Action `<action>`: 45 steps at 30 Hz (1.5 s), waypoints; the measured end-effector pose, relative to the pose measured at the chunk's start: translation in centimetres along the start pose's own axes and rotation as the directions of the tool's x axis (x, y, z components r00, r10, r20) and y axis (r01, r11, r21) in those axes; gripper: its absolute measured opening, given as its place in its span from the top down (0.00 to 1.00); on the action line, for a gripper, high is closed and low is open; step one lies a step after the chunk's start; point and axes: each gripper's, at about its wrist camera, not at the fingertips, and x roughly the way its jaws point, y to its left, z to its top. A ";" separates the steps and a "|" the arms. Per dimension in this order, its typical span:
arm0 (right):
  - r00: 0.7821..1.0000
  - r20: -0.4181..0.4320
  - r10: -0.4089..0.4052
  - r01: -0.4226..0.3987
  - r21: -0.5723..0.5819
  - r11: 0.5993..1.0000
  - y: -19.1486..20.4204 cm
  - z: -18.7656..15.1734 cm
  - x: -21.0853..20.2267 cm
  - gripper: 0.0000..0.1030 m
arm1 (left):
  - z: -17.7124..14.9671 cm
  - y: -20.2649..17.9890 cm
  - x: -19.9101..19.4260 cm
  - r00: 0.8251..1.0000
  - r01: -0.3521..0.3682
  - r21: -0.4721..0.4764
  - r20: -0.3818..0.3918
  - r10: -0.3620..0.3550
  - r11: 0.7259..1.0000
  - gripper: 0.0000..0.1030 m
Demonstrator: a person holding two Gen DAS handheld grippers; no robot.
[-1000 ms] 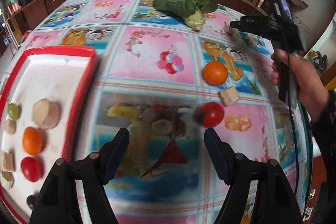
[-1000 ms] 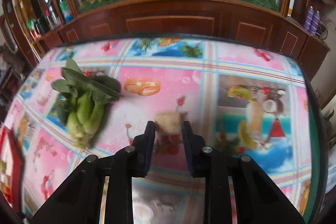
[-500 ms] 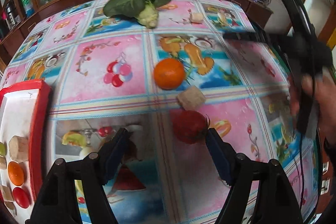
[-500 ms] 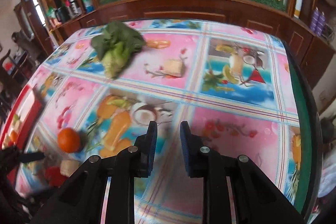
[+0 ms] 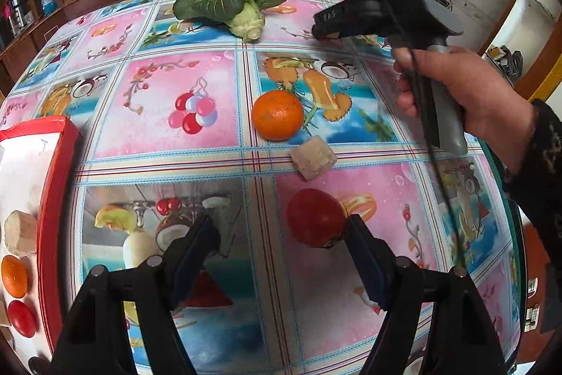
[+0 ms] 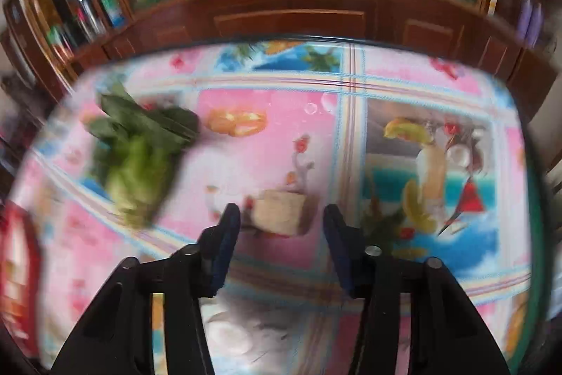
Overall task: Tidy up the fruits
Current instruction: 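Lower the left tool onto the red tomato and close it, then carry the red tomato and cork cube over the tray with both tools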
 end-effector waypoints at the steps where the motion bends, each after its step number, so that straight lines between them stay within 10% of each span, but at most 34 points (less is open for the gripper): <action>1: 0.999 0.004 -0.038 0.038 -0.052 0.998 0.7 0.0 0.1 0.72 | -0.1 0.0 -0.1 1.000 0.004 -0.002 0.000 -0.004 1.000 0.23; 13: 0.995 0.066 0.071 -0.064 -0.105 0.992 -0.1 -6.1 -6.2 0.72 | 0.3 -1.8 0.8 0.999 -0.028 0.040 0.033 0.026 0.999 0.24; 16: 0.993 0.062 0.102 -0.093 -0.126 0.988 0.4 -8.2 -8.1 0.72 | 0.6 -2.3 0.9 0.998 -0.041 0.057 0.053 0.038 0.998 0.38; 18: 0.990 0.059 0.128 -0.120 -0.127 0.985 0.6 -10.3 -9.9 0.72 | 0.7 -2.6 0.8 0.998 0.008 0.059 0.060 -0.012 0.998 0.64; 45: 0.984 0.049 0.170 -0.169 -0.026 0.985 13.3 -26.6 -21.7 0.72 | -11.7 4.1 -7.4 0.996 0.079 -0.041 -0.035 -0.080 0.996 0.64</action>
